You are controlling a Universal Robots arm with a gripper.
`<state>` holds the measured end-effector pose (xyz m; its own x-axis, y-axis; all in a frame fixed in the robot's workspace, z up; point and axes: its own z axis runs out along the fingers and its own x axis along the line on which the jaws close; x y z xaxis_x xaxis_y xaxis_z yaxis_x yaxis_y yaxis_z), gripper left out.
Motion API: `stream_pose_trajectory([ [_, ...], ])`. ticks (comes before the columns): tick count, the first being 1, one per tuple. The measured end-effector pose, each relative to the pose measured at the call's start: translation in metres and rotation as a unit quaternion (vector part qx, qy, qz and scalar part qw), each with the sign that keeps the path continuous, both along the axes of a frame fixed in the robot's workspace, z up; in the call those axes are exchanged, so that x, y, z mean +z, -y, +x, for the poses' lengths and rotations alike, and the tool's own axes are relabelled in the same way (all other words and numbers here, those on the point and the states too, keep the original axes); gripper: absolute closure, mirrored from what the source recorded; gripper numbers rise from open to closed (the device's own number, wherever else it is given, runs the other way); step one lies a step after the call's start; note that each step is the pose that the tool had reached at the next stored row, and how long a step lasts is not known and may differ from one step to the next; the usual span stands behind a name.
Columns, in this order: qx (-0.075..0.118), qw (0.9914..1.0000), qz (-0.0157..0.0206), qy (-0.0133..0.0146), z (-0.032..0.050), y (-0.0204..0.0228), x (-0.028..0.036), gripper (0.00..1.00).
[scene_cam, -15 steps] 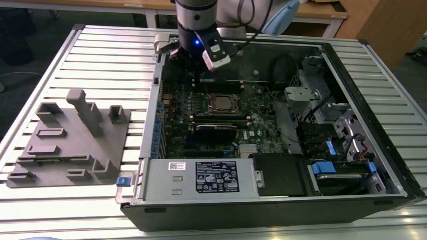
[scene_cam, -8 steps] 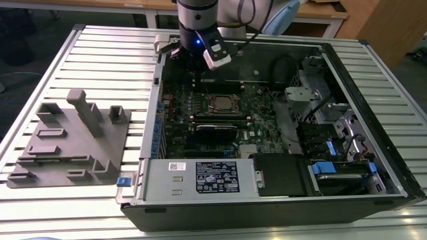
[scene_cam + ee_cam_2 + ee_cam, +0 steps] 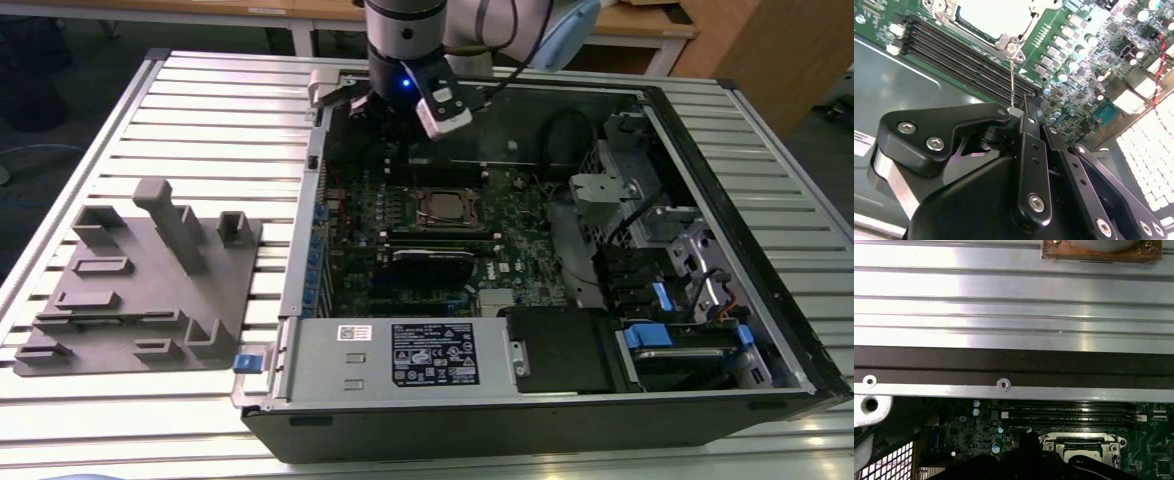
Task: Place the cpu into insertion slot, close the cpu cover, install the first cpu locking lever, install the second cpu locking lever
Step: 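Install the first cpu locking lever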
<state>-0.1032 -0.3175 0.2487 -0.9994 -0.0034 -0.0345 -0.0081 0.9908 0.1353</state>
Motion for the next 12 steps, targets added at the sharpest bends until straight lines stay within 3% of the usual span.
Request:
stream_pose_trajectory([
  [12, -0.004, 0.99998, -0.0051, 0.0, 0.0271, -0.0004, -0.0003, 0.89],
])
